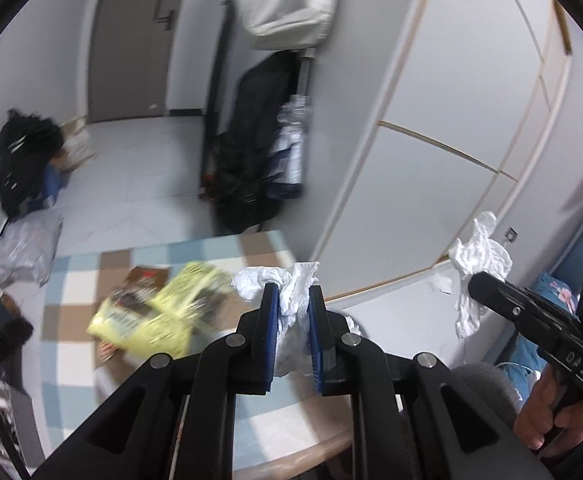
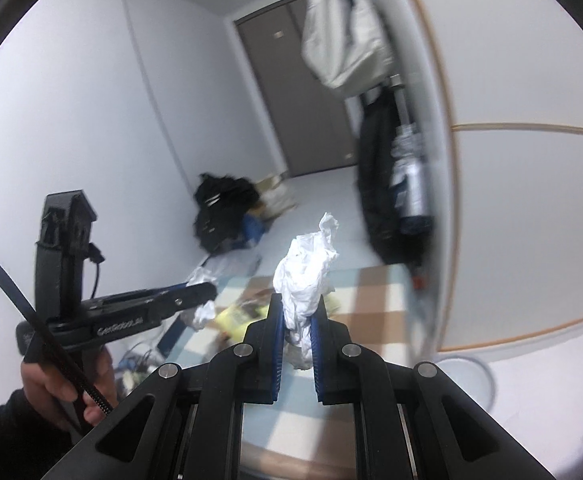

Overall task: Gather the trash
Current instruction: 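Carry both held tissues over the round white bin with both grippers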

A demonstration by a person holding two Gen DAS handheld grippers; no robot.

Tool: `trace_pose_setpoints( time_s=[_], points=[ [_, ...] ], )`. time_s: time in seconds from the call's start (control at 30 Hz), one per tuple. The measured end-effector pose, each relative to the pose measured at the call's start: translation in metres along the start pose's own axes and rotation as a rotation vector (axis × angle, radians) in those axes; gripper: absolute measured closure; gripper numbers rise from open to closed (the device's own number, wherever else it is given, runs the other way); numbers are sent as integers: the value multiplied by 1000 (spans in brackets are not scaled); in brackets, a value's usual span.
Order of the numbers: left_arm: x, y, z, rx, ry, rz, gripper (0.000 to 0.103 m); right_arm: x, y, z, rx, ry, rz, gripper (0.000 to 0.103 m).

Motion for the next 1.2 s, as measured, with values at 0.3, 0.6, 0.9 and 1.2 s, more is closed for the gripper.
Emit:
trace_pose_setpoints(
  time_s=[0.3,0.6,0.9,1.2],
  points=[
    [49,-65,14,56,53,-129,93,-44,-82,17,72,-51,-132,92],
    [120,-109,2,112,192,-216,93,-39,-176,-3,205,-17,-248,92],
    [206,-130,-22,100,364,-255,93,35,-259,-70,358,186,-235,92],
    [254,-131,-46,71,490,-252,93,106,-300,-151,506,393,-142,92]
  ],
)
Point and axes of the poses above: each gripper's, at about its wrist camera, not at the fingertips, and x roughly the way its jaws point, y to its left, z to its top, the point moved 9 cm from there along x, roughly the way its jaws point, and after that the axes turned 3 degrees about x, right-handed, at the moved point
